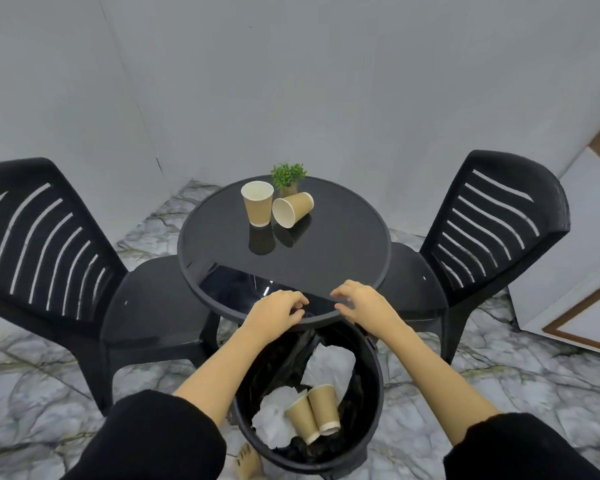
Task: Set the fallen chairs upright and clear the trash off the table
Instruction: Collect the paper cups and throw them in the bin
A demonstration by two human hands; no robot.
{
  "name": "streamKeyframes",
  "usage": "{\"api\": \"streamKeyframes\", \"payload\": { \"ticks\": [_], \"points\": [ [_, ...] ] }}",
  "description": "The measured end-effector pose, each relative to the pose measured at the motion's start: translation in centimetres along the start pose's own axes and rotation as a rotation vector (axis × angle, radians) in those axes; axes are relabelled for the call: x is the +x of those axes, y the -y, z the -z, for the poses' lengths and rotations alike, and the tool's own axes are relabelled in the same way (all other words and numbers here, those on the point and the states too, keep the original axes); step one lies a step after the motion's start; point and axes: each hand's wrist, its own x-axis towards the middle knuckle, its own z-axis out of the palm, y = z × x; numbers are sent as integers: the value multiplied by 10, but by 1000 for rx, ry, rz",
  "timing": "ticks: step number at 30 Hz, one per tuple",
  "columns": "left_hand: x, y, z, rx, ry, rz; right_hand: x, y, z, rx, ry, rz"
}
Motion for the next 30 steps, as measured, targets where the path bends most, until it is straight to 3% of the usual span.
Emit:
{"api": "streamKeyframes", "payload": {
  "ticks": [8, 22, 30],
  "points": [
    [61, 63, 49, -36, -58, 28, 107, 20, -1, 1, 27, 2],
    [214, 149, 115, 79, -248, -129, 284, 18, -19, 13, -203, -192],
    [246, 172, 105, 223, -175, -180, 317, 8, -37, -34, -145, -269]
  ]
}}
